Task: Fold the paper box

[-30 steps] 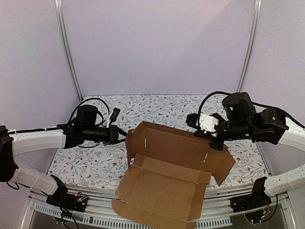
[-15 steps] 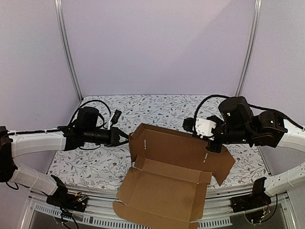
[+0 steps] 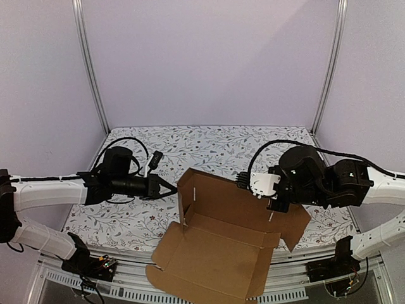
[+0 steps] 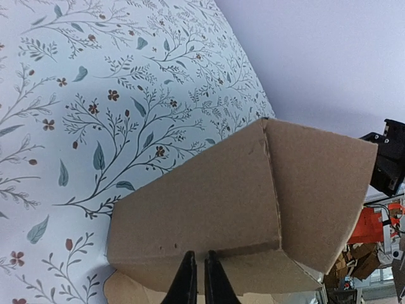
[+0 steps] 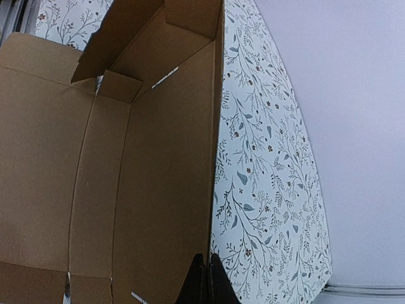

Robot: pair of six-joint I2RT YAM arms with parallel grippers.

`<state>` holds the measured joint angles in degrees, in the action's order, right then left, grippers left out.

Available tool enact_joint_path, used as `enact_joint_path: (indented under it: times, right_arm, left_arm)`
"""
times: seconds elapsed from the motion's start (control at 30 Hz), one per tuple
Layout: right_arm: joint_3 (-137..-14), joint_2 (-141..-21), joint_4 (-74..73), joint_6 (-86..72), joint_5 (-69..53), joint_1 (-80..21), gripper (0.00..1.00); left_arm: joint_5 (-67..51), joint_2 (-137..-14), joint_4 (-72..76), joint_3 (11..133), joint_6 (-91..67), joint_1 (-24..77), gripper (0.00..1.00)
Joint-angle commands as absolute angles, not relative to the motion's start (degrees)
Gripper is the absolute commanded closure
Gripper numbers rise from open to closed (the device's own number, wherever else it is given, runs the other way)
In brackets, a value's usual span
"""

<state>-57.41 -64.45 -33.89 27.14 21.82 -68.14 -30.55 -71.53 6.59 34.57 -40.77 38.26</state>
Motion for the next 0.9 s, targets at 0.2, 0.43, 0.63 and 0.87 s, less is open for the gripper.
enact_joint_path:
  times: [0.2,0.43,0.63,0.87]
  right_arm:
    - [-54.8,-66.37,-34.59,26.87,29.83,-73.92,1.0]
    - [-54.02,-65.87,-34.81,26.55,30.06,-74.47,1.0]
    - [-53.7,-65.22,-35.13,26.5,30.18,-75.66,1.0]
    - [-53.98,-66.36,-36.08,26.45,33.23,-78.69,1.0]
  left_arm:
    - [-30.06,-69.62,7.6,32.44,-40.92,39.49,0.94]
    - [-29.7,-69.65,7.26,31.79,-38.96,39.29,0.93]
    - [-31.11,-71.31,9.28,32.31,-38.49,38.94,0.91]
    - [-33.21,-73.43,11.61,32.29,-38.24,38.44,0.89]
